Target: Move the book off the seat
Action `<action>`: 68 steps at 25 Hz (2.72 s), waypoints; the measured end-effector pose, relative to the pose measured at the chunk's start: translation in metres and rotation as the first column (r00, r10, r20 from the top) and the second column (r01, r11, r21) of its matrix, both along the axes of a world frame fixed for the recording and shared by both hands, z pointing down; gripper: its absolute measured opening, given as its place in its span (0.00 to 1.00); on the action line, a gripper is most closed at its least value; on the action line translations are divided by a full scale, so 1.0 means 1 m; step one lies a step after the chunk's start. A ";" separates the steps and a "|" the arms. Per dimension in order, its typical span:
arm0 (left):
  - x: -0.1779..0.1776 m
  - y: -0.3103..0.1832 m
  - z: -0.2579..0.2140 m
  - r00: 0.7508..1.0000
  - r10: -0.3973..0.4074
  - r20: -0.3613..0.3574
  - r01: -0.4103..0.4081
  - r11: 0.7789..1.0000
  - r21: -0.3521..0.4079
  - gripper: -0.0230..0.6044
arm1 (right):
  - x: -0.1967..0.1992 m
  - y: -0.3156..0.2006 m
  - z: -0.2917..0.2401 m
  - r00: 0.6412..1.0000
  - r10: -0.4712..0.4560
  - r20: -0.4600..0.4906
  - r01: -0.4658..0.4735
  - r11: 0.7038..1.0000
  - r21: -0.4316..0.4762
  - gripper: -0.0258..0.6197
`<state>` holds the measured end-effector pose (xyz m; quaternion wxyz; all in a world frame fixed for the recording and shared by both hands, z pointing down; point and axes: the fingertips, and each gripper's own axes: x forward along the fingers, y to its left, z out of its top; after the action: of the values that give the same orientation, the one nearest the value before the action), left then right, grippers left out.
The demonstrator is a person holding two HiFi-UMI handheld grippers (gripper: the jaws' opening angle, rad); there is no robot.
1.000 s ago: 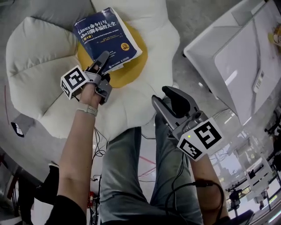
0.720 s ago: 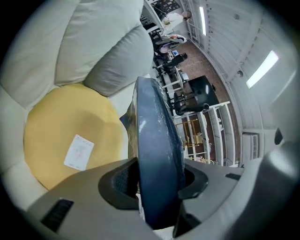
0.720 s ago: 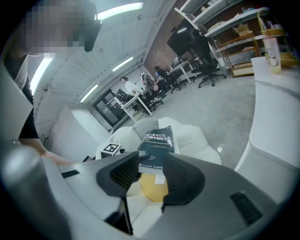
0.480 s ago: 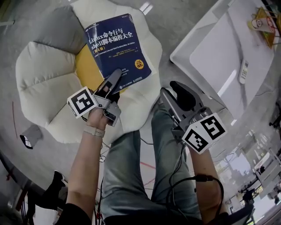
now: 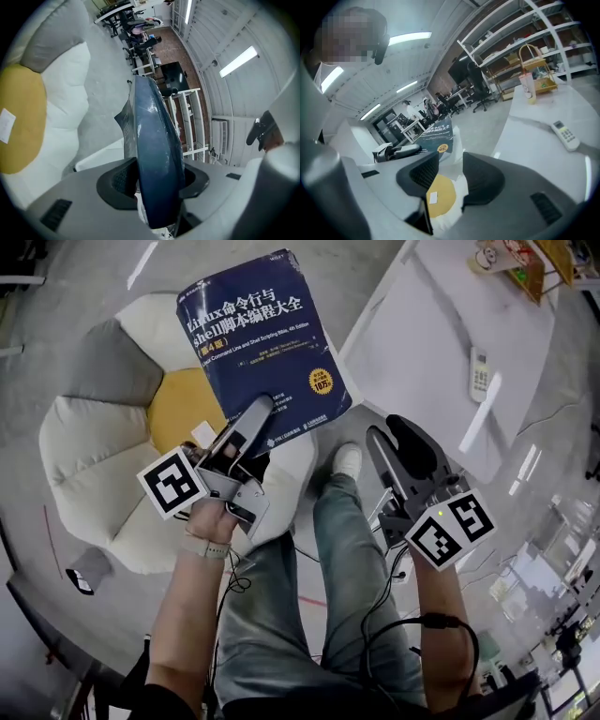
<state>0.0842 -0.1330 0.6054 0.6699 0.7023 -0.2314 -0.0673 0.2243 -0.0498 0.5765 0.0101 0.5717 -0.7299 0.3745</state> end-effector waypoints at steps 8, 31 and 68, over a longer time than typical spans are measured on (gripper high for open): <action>-0.039 0.012 0.041 0.977 -0.083 0.195 0.096 0.994 -0.056 0.35 | -0.049 -0.016 0.074 0.963 -0.132 0.234 0.146 0.988 -0.043 0.27; -0.041 0.012 0.039 0.975 -0.123 0.185 0.139 0.987 -0.077 0.36 | -0.062 -0.039 0.054 0.931 -0.257 0.261 0.285 0.956 -0.076 0.27; -0.049 0.030 0.036 0.749 0.132 0.649 -0.129 0.990 -0.052 0.65 | -0.104 -0.070 0.062 0.831 -0.522 0.191 0.548 0.827 -0.127 0.27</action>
<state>0.0356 -0.1026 0.6418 0.5522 0.6950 -0.4000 0.2280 0.1199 -0.1198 0.6382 0.1110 0.3111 -0.8236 0.4610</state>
